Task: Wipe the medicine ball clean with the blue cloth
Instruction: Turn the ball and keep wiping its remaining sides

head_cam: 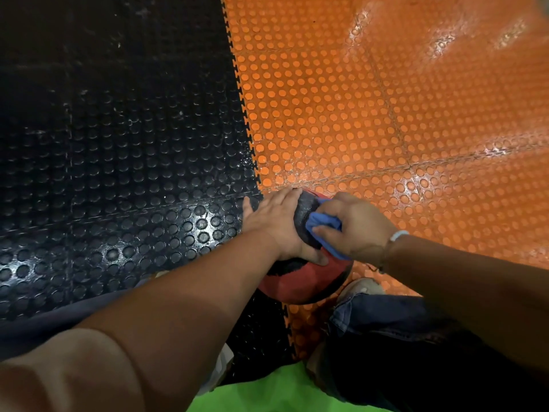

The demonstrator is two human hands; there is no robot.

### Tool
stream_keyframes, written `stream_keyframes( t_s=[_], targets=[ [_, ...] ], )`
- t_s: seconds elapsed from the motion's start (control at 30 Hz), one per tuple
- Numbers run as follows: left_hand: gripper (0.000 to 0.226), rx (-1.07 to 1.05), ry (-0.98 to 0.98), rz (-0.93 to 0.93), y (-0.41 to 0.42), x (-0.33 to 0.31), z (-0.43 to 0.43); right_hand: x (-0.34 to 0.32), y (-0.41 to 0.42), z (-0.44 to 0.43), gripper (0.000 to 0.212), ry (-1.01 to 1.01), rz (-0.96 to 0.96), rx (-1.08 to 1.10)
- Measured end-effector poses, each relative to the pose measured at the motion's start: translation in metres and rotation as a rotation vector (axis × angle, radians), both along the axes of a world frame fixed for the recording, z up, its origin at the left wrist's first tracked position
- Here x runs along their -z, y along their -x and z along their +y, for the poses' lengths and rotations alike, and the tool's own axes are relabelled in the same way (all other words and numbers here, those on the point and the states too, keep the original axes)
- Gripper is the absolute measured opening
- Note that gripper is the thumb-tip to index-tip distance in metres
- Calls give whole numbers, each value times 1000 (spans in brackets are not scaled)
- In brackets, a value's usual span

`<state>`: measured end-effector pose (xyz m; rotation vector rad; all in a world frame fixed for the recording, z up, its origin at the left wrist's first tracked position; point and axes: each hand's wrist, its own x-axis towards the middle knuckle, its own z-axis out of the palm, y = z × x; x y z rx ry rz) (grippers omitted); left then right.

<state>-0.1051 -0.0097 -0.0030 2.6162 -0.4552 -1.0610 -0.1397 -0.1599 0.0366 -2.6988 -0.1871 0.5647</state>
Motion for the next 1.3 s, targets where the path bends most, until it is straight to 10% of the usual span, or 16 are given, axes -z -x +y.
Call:
stream_keyframes(
  t_s=[0.7,0.9,1.1,1.3],
  targets=[
    [142,15,12,-36,4,3,5,8,-14,-2,22,35,-84,243],
    [141,28,35,-42,11,5,13,5,6,13,27,-60,-24,3],
    [124,-149,340,76,5,12,31,16,-23,-1,19,-144,-51,230],
    [142,-183,217,30,13,16,37,8,-13,22,21,-96,-51,-92]
  ],
)
